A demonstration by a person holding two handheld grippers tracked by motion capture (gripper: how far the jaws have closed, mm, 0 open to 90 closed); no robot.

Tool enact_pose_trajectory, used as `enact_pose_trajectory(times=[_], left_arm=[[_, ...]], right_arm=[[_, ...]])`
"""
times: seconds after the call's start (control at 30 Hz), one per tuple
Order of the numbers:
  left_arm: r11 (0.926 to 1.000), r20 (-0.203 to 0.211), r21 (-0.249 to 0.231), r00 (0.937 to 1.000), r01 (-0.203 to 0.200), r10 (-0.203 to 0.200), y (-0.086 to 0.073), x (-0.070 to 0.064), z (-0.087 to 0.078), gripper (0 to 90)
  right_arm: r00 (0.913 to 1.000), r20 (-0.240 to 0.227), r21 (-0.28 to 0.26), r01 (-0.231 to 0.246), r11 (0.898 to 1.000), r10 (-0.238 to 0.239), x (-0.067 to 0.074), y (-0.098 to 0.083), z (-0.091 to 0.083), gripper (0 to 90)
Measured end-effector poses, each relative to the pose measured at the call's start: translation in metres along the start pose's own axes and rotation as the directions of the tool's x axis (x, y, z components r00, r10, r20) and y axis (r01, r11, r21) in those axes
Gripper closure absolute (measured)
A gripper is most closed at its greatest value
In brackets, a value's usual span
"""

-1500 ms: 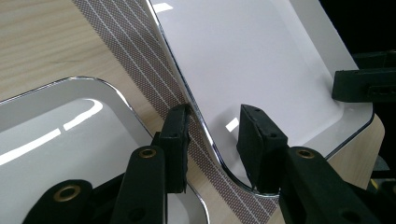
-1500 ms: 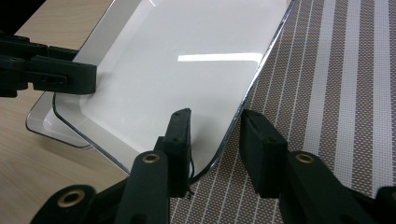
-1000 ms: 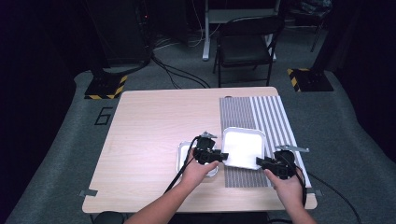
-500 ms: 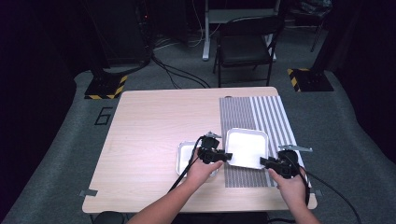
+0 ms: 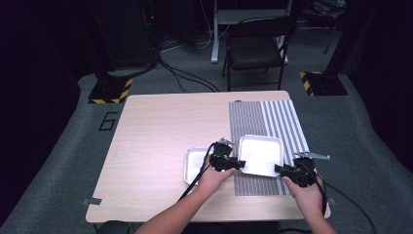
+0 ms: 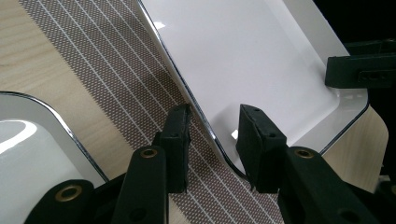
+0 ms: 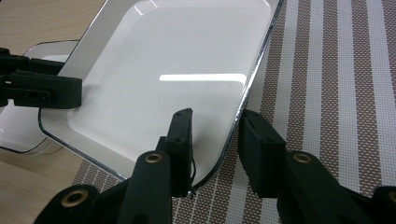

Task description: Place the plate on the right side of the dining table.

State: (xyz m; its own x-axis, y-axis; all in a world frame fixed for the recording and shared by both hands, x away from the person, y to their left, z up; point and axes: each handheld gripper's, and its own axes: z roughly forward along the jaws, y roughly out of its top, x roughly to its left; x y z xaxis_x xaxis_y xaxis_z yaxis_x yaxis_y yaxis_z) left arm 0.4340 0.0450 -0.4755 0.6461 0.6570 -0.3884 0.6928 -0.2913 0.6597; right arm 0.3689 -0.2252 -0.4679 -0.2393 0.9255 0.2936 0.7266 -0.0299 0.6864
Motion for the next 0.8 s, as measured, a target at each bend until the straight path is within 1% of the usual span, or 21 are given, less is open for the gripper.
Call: enact_pose_trajectory(times=[0.37,0.5,0.8], left_arm=[[1.0000,0.002,0.007,1.0000,-0.005,0.005,0.000,0.000,0.006,64.6],[0.9998,0.002,0.020,1.0000,-0.007,0.007,-0.002,0.000,0.009,64.6],[0.9998,0.001,0.017,1.0000,-0.004,0.003,-0.001,0.000,0.014,64.6]], right_arm=[[1.0000,0.008,0.008,-0.005,1.000,0.005,-0.004,-0.002,0.000,65.6],[0.9999,0.014,0.010,-0.003,1.000,0.003,-0.005,-0.004,0.001,65.6],[0.9998,0.021,0.014,-0.008,1.000,0.008,-0.011,-0.006,0.003,65.6]])
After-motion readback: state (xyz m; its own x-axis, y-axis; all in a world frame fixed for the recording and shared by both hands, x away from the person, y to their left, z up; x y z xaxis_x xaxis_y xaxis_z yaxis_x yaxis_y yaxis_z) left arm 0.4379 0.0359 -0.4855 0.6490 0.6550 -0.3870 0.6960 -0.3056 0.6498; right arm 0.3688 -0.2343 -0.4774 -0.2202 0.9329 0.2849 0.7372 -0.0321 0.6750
